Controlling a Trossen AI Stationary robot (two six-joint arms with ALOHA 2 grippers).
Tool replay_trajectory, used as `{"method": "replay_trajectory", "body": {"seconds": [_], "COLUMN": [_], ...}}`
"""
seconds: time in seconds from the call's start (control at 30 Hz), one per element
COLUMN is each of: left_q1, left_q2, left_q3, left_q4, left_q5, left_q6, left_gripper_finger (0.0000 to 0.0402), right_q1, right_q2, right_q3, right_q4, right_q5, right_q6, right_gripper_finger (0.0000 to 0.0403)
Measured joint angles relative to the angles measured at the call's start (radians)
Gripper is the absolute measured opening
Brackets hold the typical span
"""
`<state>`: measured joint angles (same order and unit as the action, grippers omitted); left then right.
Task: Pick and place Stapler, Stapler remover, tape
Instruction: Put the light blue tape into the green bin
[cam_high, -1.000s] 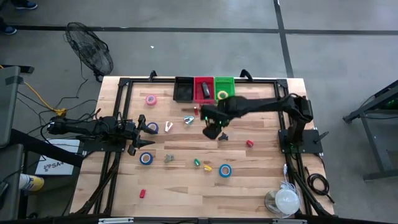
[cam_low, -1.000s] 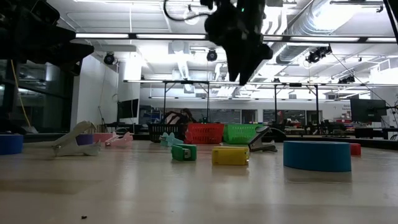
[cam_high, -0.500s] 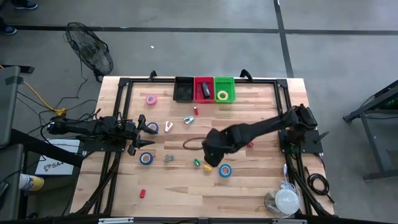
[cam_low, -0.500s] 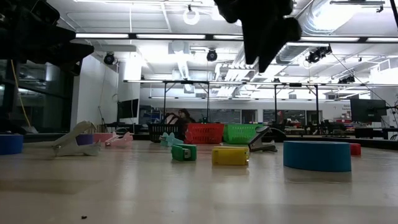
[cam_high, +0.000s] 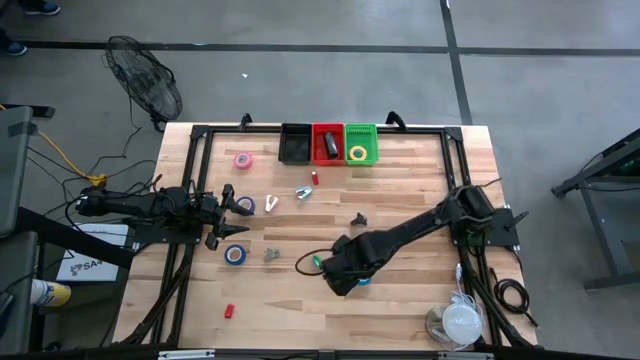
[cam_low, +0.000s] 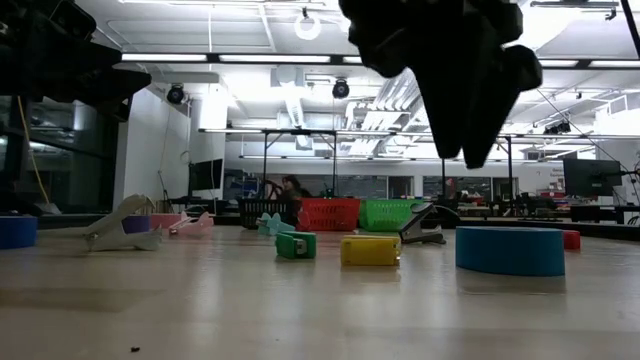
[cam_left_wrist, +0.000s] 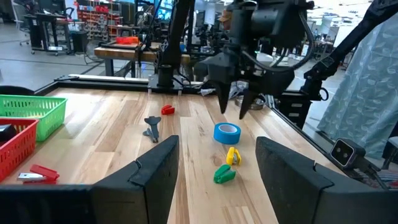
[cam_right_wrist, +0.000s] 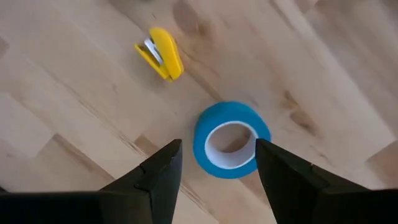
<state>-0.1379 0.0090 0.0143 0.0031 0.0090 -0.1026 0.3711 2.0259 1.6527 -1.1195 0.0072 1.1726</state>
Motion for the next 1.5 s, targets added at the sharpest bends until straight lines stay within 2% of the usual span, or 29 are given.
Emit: {"method": "replay_trajectory", "body": {"seconds": [0.9, 1.07, 1.4, 1.5], "left_q1": [0.000, 0.000, 0.000, 0.000], "left_q2": [0.000, 0.000, 0.000, 0.000], "left_q3": [0.000, 0.000, 0.000, 0.000], "left_q4": [0.000, 0.000, 0.000, 0.000], "left_q5": [0.000, 0.000, 0.000, 0.000], "left_q6": [0.000, 0.000, 0.000, 0.000], "left_gripper_finger": [0.0211, 0.0211, 0.0211, 0.0211], "right_q1": [0.012, 0.012, 0.012, 0.007], "right_q2": [0.149, 0.149, 0.149, 0.146], "right_q3": [0.001, 0.001, 0.001, 0.001], "right_q4": [0.040, 0.025, -0.007, -0.009], "right_q5": [-0.043, -0.042, -0.035, -0.029], "right_q6": [0.091, 0.086, 0.054, 0.018], "right_gripper_finger": [0.0187, 0.0151, 0.0032, 0.0027]}}
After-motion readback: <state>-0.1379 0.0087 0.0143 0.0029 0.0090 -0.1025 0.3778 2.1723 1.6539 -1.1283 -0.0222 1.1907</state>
